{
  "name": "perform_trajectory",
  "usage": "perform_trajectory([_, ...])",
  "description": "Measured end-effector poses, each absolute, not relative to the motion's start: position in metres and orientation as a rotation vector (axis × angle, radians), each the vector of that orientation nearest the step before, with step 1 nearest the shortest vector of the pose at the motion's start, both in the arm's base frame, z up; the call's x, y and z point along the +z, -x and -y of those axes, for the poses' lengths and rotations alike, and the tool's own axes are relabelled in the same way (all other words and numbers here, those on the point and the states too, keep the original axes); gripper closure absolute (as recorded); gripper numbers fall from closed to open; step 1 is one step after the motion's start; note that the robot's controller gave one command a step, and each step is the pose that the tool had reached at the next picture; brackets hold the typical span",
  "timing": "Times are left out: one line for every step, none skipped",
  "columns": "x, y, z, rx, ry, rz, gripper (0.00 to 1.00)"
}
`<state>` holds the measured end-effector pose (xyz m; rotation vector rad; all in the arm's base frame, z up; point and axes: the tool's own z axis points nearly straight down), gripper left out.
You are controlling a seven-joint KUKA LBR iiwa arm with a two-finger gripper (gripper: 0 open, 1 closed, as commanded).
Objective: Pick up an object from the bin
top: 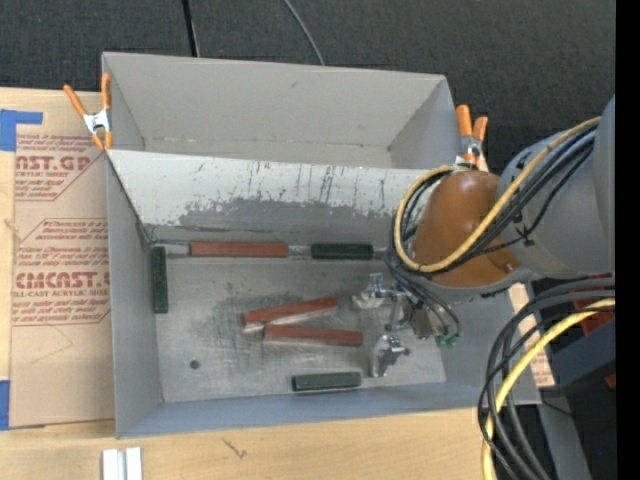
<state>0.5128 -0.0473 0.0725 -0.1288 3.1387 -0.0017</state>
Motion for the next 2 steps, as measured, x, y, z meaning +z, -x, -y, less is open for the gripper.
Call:
perform_trajectory([0.0781,-0.5414,-0.0248,0.001,0.199,-3.118,1.00])
perform_trajectory([0.0781,-0.5414,-0.0248,0.001,0.199,-3.118,1.00])
